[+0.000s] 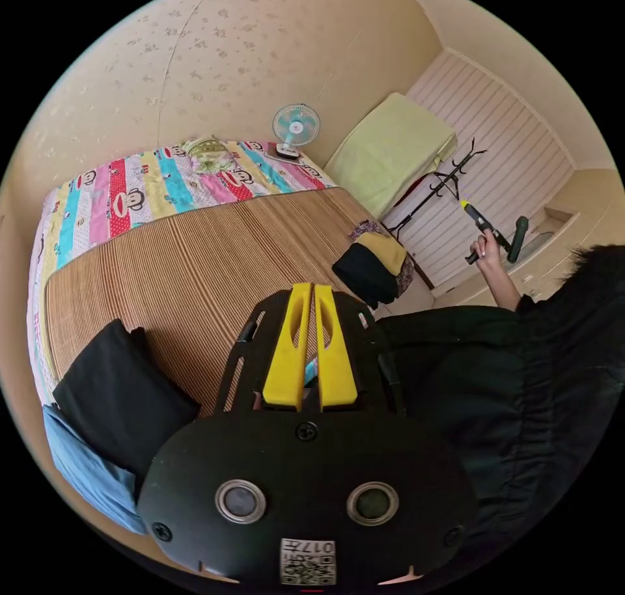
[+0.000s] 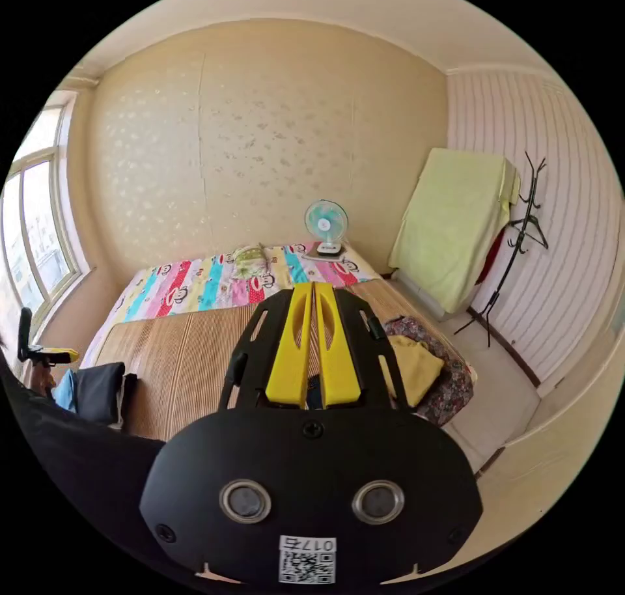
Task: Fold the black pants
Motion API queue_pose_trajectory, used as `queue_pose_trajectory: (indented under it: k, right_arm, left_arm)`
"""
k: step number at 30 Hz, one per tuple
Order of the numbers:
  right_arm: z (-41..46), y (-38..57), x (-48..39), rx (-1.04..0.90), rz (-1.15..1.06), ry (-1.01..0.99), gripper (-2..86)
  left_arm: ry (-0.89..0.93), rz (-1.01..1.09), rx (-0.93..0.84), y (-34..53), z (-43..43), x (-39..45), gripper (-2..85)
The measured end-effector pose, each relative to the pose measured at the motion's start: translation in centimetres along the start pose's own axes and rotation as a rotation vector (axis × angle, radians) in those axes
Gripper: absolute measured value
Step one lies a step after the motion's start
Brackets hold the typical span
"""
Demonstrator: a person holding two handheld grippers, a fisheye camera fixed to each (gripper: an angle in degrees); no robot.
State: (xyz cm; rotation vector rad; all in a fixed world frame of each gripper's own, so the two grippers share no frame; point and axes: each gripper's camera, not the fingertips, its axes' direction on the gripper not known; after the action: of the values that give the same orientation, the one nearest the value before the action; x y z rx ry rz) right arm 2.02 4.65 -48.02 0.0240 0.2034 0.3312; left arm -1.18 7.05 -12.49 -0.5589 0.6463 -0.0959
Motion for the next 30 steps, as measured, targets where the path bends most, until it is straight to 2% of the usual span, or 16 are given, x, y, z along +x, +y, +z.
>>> queue_pose_trajectory:
  k: [3, 5, 7, 9, 14, 19, 23, 25, 28, 30]
  right_arm:
    - [1.0, 2.8, 7.1, -0.141, 0.206, -0.001, 0.8]
    - [2.0, 4.5, 9.8, -0.158, 0.240, -0.028, 1.2]
    - [3.7, 5.6, 11.8, -0.202, 0.250, -0.082, 2.0]
    - [7.1, 6.2, 13.8, -0.294, 0.264, -0.136, 3.6]
    - [14.7, 5.3, 16.5, -0.500, 0.236, -0.149, 6.9]
    - [20.6, 3.5, 20.5, -0.629, 0.269, -0.260, 8.9]
    - [25.6, 5.0, 24.0, -0.798, 0.349, -0.321, 11.4]
    - [27.4, 6.6, 25.1, -0.876, 0.415, -0.388, 12.1]
    - [28.9, 8.7, 26.1, -0.947, 0.555, -0.411, 9.1]
    - [28.6, 7.3, 25.5, -0.905, 0.605, -0.636, 3.1]
  left_arm:
    - [-0.030, -0.007, 0.026, 1.5, 1.6, 2.1, -1.0]
    - [-0.097, 0.000, 0.026, 2.1, 2.9, 3.5, -1.0]
    - [-0.251, 0.040, -0.011, 2.2, 5.1, 6.3, -1.0]
    - [-0.307, 0.063, 0.016, 2.3, 6.5, 8.6, -1.0]
    - [-0.203, 0.017, 0.121, 1.8, 10.8, 12.0, -1.0]
    - [-0.090, -0.119, 0.256, 2.4, 16.7, 14.3, -0.8]
    - [-0.109, -0.154, 0.258, 2.4, 19.3, 16.5, -0.7]
    - [-0.186, -0.175, 0.254, 2.5, 20.2, 17.8, -0.7]
    - [-0.247, -0.243, 0.278, 3.1, 21.1, 18.3, -0.7]
    - [-0.230, -0.279, 0.298, 3.3, 21.8, 18.2, -0.7]
